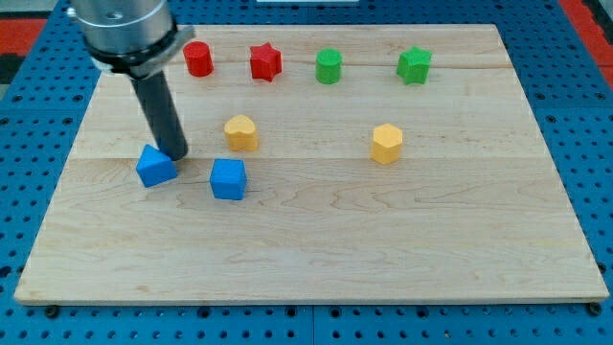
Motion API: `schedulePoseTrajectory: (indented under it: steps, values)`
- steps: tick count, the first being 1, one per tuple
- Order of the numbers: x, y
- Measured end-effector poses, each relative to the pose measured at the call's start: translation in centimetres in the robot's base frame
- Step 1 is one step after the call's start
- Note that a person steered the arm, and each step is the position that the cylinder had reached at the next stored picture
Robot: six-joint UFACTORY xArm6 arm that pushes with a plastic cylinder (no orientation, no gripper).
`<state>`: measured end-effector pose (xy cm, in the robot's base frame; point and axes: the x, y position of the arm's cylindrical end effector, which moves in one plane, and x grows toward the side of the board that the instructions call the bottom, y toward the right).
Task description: Move blue traingle into blue cube
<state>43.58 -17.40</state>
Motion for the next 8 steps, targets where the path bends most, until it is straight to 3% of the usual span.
schedulePoseTrajectory:
  steps: [2, 3, 4, 6, 8]
  values:
    - [-1.6, -8.2]
    - [0.2, -9.3]
    - [2.6, -8.2]
    - [1.4, 0.1]
    - [4.9, 3.0]
